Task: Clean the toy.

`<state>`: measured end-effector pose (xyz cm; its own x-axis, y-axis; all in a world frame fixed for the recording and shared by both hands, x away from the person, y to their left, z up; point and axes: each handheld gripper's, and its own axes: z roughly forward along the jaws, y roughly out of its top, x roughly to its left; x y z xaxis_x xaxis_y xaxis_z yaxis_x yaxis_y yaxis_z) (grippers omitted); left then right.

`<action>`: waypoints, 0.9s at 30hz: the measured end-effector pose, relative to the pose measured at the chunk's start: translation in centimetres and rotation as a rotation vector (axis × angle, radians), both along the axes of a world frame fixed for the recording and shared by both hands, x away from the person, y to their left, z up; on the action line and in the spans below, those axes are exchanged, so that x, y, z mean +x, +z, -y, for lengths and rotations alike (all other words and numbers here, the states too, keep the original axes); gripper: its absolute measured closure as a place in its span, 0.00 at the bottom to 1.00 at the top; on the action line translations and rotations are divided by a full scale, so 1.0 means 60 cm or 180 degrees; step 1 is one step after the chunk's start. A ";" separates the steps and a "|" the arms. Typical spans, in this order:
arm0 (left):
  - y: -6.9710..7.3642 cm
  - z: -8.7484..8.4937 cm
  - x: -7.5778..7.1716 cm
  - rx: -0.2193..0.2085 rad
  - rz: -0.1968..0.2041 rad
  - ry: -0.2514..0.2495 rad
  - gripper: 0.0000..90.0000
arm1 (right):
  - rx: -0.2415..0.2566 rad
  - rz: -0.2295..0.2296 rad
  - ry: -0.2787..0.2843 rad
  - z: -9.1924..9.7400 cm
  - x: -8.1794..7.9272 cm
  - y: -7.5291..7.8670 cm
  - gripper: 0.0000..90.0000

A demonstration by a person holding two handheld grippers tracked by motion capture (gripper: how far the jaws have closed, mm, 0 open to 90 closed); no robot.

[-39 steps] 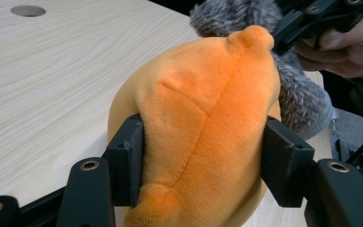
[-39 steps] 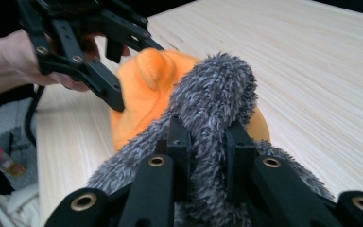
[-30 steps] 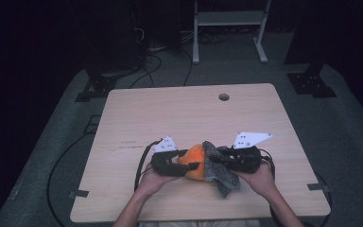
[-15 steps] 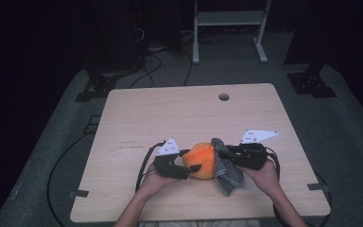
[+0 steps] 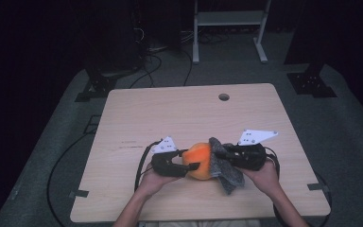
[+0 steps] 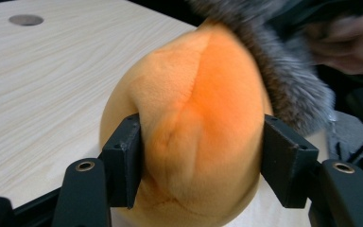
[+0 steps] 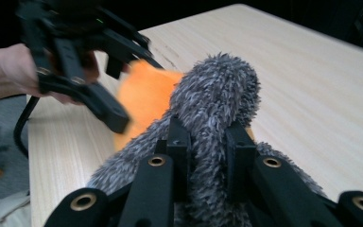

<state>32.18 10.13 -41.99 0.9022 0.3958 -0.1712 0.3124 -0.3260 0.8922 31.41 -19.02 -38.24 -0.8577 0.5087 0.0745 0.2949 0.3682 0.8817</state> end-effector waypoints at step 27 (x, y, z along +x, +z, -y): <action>-0.013 0.018 -0.003 0.0046 0.0033 0.0151 0.41 | -0.0034 0.0097 -0.0090 0.011 -0.004 0.004 0.84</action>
<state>32.01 9.07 -42.78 0.8840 0.4407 -0.1560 0.3187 -0.3239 0.8908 31.15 -19.70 -38.01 -0.8448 0.5333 0.0429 0.2784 0.3697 0.8865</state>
